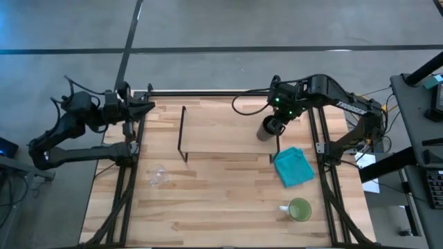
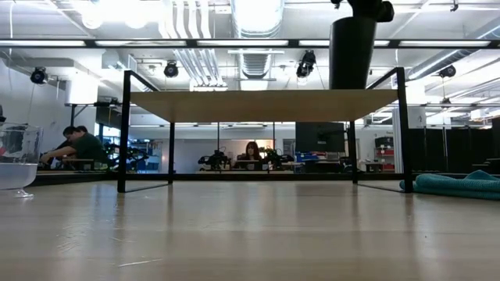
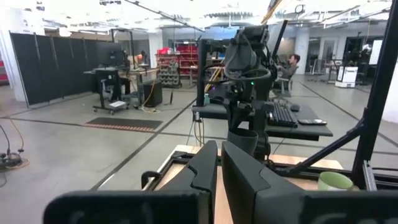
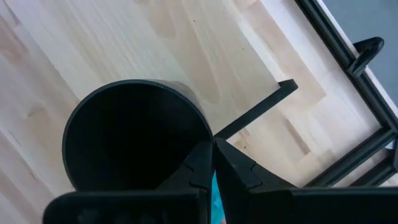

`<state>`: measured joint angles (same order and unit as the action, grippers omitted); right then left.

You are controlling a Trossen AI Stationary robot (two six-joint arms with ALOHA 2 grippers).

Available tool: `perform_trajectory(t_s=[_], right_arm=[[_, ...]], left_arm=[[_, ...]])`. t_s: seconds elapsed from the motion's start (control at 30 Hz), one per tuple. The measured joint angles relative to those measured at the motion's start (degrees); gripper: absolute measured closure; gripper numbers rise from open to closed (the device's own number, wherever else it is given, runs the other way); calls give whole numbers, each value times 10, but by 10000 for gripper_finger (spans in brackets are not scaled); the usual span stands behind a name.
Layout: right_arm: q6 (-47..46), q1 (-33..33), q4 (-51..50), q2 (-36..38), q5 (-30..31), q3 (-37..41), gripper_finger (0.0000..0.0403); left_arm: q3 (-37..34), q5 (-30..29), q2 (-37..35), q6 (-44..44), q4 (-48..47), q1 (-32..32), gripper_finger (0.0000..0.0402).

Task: Stack small to large cups/mugs on shelf
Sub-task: Put the black cup on the shelf

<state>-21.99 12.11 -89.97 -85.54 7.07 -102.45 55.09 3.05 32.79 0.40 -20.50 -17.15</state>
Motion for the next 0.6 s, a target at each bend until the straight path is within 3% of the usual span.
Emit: perform_trajectory(t_s=[0.6], right_arm=[[26,3,17,-2,0,0,323]], left_arm=[[0,-1,-8,5,39,0,391]])
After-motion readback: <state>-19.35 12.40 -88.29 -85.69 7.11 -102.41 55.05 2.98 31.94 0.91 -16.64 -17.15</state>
